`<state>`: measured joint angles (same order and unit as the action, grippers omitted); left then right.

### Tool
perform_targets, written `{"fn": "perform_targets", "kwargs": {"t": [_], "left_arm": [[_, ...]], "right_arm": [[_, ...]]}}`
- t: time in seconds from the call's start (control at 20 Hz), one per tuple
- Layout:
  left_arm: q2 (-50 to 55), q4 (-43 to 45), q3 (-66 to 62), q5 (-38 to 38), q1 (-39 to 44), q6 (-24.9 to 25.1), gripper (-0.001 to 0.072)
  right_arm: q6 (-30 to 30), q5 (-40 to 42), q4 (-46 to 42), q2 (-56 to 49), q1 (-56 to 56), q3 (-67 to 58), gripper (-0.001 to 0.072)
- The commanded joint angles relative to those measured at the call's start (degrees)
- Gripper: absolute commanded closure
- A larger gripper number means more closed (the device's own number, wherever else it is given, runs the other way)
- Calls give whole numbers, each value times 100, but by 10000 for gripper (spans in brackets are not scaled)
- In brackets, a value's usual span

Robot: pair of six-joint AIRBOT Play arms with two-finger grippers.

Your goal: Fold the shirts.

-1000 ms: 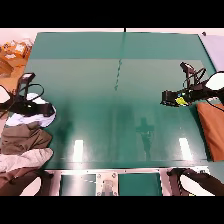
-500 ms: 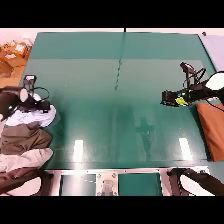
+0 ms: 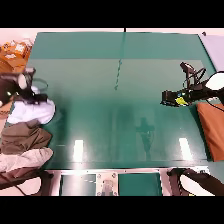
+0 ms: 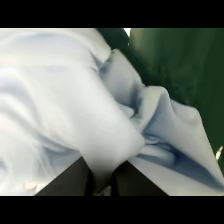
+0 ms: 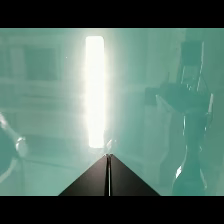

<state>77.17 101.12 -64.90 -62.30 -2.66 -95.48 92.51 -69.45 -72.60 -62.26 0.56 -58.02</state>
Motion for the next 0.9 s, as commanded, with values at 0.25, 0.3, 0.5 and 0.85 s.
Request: {"fn": "perform_targets", "kwargs": {"t": [0.25,0.3,0.5,0.85], "left_arm": [[-782,-1259,-2214,-540,2317,601,681],[-739,-1344,-2212,-415,2830,601,681],[-39,-1475,-2210,227,4511,599,678],[988,-1711,-2389,-297,4441,546,-2]], "right_arm": [[2,42,17,-2,0,0,700],[2,42,17,-2,0,0,699],[4,39,15,-2,0,0,698],[7,42,4,0,221,-61,337]]}}
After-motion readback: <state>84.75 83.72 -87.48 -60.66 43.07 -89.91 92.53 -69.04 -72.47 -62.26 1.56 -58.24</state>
